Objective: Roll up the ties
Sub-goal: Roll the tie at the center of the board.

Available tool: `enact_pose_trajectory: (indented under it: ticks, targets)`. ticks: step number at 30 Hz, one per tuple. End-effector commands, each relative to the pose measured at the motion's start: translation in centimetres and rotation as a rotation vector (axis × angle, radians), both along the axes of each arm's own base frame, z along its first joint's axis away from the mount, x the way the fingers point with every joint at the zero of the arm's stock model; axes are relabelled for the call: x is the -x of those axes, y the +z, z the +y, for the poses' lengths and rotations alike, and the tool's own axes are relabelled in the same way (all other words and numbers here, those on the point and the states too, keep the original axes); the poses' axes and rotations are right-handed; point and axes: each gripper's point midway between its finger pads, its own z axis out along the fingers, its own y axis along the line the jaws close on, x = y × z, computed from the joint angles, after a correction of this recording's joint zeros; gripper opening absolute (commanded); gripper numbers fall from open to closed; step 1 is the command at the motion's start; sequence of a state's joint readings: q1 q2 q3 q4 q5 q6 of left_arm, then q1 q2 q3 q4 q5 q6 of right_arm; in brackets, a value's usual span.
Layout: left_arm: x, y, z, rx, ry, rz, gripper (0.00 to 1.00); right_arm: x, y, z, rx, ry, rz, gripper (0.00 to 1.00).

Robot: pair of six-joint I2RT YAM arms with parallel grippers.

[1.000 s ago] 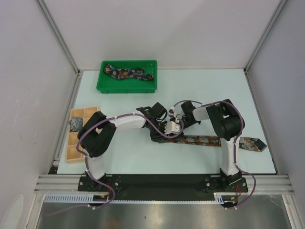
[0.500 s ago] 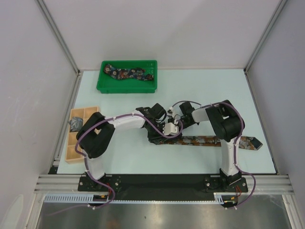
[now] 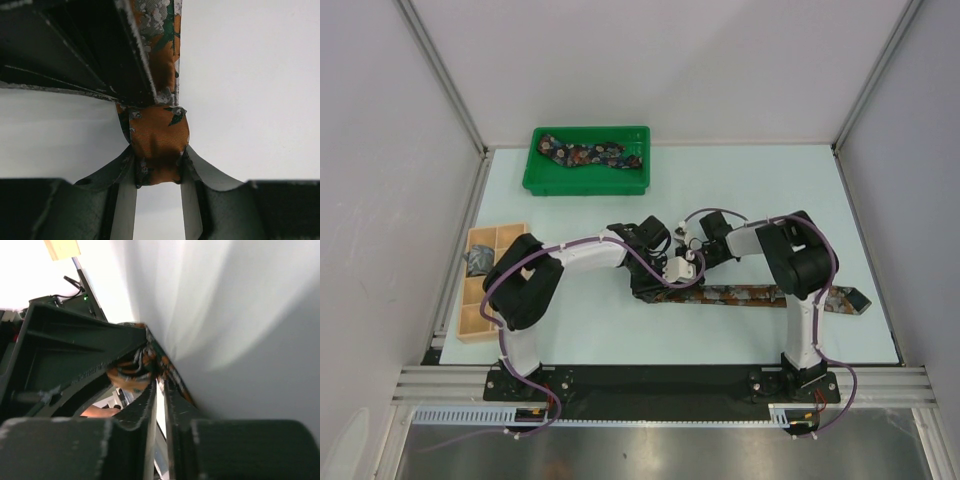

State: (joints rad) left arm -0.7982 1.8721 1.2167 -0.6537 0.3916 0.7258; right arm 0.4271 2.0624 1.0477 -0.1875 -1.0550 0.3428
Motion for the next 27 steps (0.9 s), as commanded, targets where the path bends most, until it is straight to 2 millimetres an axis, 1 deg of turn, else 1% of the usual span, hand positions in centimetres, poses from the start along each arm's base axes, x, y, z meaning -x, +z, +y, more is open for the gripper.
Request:
enact_pose_trajectory:
  ticks: [1,3,5,8,10,13,16,20,23,26,27]
  targets:
    - [-0.4,-1.9,0.5,-0.049,-0.009,-0.022,0.26,0.0,1.9,-1.0,-0.015,-0.012,-0.058,0.21]
    - [-0.5,-2.0,0.5,-0.052,-0.003,-0.026,0.26,0.0,2.7,-1.4,-0.029,-0.023,-0.062,0.24]
    - [-0.6,-2.1,0.5,-0.054,0.002,-0.029,0.26,0.2,3.3,-1.4,-0.038,-0.031,-0.055,0.29]
    - [-0.8,-2.3,0.4,-0.060,0.013,-0.032,0.26,0.6,3.8,-1.0,-0.056,-0.039,-0.035,0.36]
    - [-0.9,-2.3,0.4,-0.060,0.022,-0.032,0.26,0.8,3.7,-0.2,-0.061,-0.023,-0.047,0.37]
    - [-0.9,-2.1,0.2,-0.051,0.026,-0.036,0.26,0.4,2.9,0.8,-0.051,-0.021,-0.026,0.37]
    - [-1.0,-2.1,0.2,-0.051,0.026,-0.038,0.26,0.1,2.3,1.4,-0.041,-0.023,-0.026,0.37]
    - [-1.0,-1.9,0.3,-0.053,0.028,-0.046,0.26,-0.1,2.1,1.9,-0.033,-0.028,-0.041,0.36]
    - [-0.8,-2.1,0.3,-0.048,0.027,-0.038,0.27,0.1,1.9,2.2,-0.030,-0.024,-0.039,0.33]
    - [-0.7,-2.0,0.1,-0.038,0.032,-0.034,0.28,0.6,1.2,2.3,-0.018,-0.007,-0.039,0.22]
    - [-0.8,-1.9,0.0,-0.033,0.035,-0.038,0.29,0.7,0.8,2.2,-0.006,-0.003,-0.033,0.11]
